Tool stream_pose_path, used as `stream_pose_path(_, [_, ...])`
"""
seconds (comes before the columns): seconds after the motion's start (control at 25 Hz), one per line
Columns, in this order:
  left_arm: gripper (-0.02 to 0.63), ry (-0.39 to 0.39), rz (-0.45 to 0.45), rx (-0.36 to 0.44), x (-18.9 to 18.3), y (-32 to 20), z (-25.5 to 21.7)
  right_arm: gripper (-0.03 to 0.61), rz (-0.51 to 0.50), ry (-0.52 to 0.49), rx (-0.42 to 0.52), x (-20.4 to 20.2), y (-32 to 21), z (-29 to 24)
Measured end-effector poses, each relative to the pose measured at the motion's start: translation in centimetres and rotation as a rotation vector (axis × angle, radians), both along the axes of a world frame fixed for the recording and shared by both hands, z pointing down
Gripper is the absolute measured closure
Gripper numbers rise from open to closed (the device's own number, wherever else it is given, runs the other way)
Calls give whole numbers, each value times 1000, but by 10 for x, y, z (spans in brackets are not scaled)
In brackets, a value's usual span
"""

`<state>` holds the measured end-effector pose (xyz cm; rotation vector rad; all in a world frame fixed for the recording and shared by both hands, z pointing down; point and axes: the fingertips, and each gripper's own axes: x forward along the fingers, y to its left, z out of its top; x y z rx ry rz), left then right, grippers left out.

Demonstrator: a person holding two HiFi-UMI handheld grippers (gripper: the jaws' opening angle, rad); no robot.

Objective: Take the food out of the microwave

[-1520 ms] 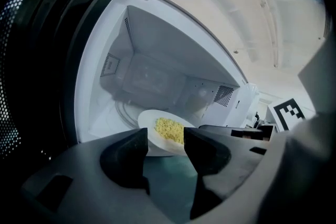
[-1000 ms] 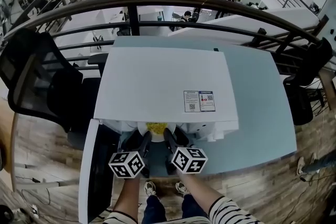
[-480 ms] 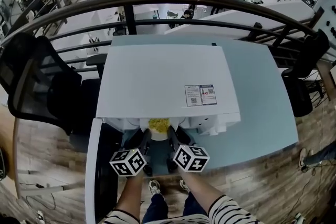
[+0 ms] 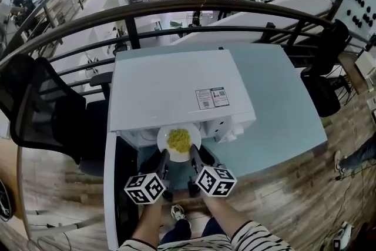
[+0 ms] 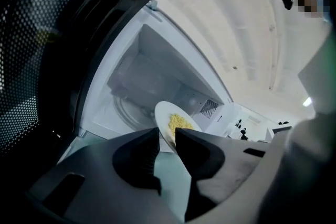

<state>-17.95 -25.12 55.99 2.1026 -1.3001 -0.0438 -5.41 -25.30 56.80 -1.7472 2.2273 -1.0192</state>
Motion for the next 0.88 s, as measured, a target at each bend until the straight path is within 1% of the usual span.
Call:
stream_pose_path(0.24, [506, 15, 48, 15, 6, 33, -11, 477, 27, -10, 2, 7, 36, -12])
stream_pose_path(0.4, [508, 17, 72, 30, 18, 59, -19, 477, 38, -31, -10, 18, 64, -15])
stream_pose_path(0.72, [509, 27, 65, 50, 39, 119, -37, 477, 14, -41, -10, 40, 124, -32])
stream_pose_path(0.88, [512, 20, 54, 65, 48, 152, -43, 479, -2, -47, -3, 49, 156, -38])
